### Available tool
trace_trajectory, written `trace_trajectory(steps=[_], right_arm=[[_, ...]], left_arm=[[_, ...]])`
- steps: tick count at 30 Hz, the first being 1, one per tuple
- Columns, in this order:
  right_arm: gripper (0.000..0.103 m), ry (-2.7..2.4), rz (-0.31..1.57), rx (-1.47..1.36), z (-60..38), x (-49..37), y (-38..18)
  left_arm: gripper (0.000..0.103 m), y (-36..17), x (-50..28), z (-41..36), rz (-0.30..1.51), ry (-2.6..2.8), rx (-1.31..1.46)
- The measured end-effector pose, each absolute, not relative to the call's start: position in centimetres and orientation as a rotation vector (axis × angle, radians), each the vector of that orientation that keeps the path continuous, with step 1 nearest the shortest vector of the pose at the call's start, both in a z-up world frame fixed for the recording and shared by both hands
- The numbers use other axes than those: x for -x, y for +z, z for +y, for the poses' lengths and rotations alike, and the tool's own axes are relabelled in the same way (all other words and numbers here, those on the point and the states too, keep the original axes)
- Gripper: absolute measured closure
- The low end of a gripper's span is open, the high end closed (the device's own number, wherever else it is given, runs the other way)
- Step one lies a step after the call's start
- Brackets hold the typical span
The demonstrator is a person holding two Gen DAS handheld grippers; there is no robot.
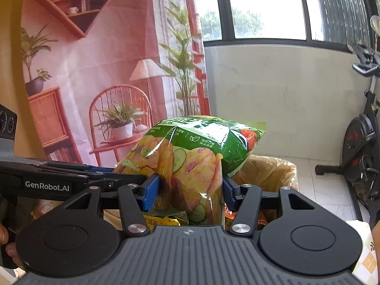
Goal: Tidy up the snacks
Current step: 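Lift the green cucumber-print bag with both tools over the box, then open both tools to drop the cucumber-print bag into the box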
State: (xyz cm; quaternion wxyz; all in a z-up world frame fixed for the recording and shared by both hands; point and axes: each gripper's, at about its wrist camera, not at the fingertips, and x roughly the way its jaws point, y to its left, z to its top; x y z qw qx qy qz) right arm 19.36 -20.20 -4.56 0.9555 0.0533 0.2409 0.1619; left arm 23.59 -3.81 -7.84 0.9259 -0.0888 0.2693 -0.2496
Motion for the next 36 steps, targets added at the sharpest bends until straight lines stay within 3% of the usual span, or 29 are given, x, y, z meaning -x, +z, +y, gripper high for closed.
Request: trace_trajectory(steps=[11, 17, 21, 36], right_arm=[[0.046, 0.322, 0.582, -0.179, -21.7, -21.2, -7.8], [0.046, 0.314, 0.649, -0.216, -22.4, -22.2, -8.8], [0.045, 0.28, 0.681, -0.244, -22.7, -22.9, -9.3], [0.043, 0.149, 0.744, -0.233, -22.0, -22.0, -8.8]], left_arm=[[0.064, -10.0, -24.8, -4.1, 0.637, -0.491, 0.156], [0.06, -10.1, -25.1, -3.6, 0.651, -0.459, 0.147], [0.048, -9.7, -24.7, -3.3, 0.635, -0.42, 0.142], [0.045, -7.5, -22.3, -2.2, 0.582, -0.367, 0.117]])
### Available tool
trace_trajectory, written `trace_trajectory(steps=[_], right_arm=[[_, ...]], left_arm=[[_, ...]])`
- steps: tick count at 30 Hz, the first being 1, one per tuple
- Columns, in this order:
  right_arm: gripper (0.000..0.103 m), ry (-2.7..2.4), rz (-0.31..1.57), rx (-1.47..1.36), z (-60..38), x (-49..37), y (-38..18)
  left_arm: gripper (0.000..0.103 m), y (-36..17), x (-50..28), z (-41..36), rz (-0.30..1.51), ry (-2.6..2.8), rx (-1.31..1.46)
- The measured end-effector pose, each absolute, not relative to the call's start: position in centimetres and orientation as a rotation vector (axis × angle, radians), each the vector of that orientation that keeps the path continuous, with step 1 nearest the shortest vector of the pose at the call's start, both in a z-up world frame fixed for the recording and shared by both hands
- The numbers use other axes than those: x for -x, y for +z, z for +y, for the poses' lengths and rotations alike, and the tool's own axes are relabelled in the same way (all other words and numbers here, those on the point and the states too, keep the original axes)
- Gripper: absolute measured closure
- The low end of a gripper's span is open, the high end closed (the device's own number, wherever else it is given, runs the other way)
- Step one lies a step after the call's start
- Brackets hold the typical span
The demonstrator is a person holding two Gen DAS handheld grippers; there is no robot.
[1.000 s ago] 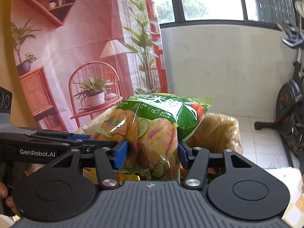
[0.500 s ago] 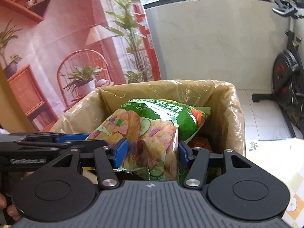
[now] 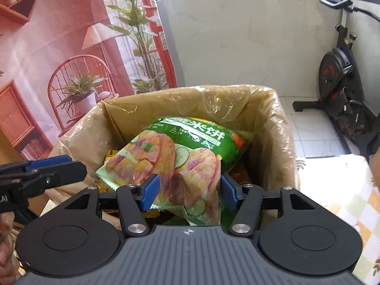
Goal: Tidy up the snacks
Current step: 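Open both tools to drop the cucumber-print bag into the box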
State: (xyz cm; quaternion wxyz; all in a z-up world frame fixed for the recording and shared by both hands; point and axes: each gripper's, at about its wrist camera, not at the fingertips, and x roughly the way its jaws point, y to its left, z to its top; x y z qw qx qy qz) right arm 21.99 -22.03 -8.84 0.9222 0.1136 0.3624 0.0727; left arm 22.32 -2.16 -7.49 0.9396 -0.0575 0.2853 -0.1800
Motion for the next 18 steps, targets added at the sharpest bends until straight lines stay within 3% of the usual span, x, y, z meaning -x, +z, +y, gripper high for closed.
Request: trace_trajectory(steps=[18], right_arm=[[0.041, 0.159, 0.594, -0.204, -21.5, -13.8, -5.3]], left_arm=[[0.041, -5.2, -15.7, 1.7, 0.545, -0.299, 0.066]])
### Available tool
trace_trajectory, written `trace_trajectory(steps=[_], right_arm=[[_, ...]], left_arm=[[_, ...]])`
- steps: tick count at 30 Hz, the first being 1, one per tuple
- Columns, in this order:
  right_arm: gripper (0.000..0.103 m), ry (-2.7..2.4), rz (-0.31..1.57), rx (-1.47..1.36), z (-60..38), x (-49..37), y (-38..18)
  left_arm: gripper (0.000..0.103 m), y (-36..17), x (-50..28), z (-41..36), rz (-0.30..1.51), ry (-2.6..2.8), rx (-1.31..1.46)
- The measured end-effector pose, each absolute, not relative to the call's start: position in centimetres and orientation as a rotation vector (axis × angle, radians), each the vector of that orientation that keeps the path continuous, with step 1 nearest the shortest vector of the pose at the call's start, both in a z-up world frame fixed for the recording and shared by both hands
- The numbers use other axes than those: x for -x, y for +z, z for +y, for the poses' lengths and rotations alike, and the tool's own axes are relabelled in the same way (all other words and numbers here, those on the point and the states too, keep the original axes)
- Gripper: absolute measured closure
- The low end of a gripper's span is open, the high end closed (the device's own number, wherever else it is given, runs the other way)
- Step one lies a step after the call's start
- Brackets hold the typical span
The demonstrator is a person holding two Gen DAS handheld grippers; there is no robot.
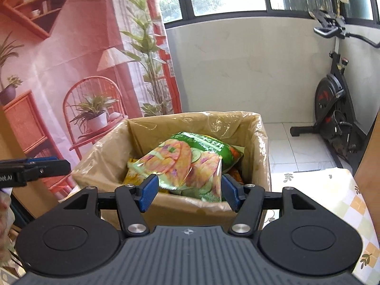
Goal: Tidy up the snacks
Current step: 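Open both tools to drop the cucumber-print bag into the box, then lower both tools toward the small snack packets beside the box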
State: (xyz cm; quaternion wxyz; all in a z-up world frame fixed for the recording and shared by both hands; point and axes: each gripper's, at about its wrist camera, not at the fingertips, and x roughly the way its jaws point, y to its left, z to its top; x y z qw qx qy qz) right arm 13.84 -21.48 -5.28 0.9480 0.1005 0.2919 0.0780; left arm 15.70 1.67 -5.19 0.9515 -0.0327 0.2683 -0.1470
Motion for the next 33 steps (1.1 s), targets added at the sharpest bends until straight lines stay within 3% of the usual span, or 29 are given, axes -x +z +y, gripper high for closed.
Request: trace_trajectory(steps=[12, 31, 33], right_arm=[[0.041, 0.2, 0.567, -0.201, -19.4, -8.2, -8.7], [0.044, 0.315, 0.787, -0.202, -13.1, -5.9, -18.4], [0.046, 0.332, 0.812, -0.196, -12.4, -5.9, -19.2]], left_arm=[[0.039, -9.3, -10.9, 5.2, 0.602, -0.3, 0.071], [0.041, -19.8, -8.3, 5.4, 0.811, -0.299, 0.088], [0.046, -20.2, -8.3, 5.3, 0.817, -0.304, 0.094]])
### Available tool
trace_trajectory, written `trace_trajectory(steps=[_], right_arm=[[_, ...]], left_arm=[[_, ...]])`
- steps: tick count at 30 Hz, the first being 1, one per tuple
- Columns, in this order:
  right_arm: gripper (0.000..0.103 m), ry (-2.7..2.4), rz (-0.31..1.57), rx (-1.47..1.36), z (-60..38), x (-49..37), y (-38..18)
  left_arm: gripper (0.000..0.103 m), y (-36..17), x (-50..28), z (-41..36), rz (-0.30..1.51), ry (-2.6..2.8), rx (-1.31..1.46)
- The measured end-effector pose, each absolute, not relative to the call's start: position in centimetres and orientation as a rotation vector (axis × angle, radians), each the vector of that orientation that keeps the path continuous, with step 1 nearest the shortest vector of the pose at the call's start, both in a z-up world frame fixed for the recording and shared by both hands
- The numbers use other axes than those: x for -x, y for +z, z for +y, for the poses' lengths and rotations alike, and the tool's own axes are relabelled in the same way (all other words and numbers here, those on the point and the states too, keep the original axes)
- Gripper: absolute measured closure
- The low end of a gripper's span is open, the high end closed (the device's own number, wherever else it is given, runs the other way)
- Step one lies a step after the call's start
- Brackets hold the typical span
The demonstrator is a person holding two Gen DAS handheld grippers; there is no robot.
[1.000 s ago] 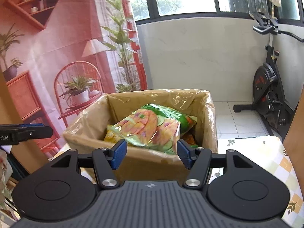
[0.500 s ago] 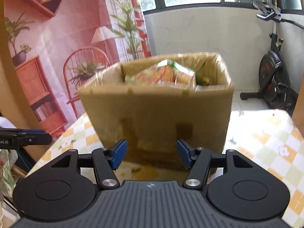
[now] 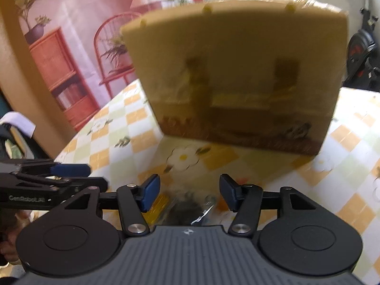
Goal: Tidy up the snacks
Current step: 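Lower both tools toward the small snack packets beside the box, then grasp the black-ball packet with right tool while left tool grasps yellow cracker packet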
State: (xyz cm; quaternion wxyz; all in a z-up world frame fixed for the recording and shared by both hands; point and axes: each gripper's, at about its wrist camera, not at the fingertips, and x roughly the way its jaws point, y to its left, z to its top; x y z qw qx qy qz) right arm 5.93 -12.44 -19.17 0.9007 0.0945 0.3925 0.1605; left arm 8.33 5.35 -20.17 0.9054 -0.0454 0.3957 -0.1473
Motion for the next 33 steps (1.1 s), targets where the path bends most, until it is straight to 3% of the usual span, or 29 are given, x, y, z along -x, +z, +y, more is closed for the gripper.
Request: trace_trajectory(steps=[13, 33], right_arm=[[0.048, 0.319, 0.933, -0.186, -10.6, -6.3, -22.8], [0.052, 0.259, 0.894, -0.134, -12.0, -5.2, -23.6]], left_arm=[[0.052, -21.6, -8.2, 5.4, 0.851, -0.309, 0.133], [0.053, -22.2, -8.0, 3.8, 0.908, -0.275, 0.12]])
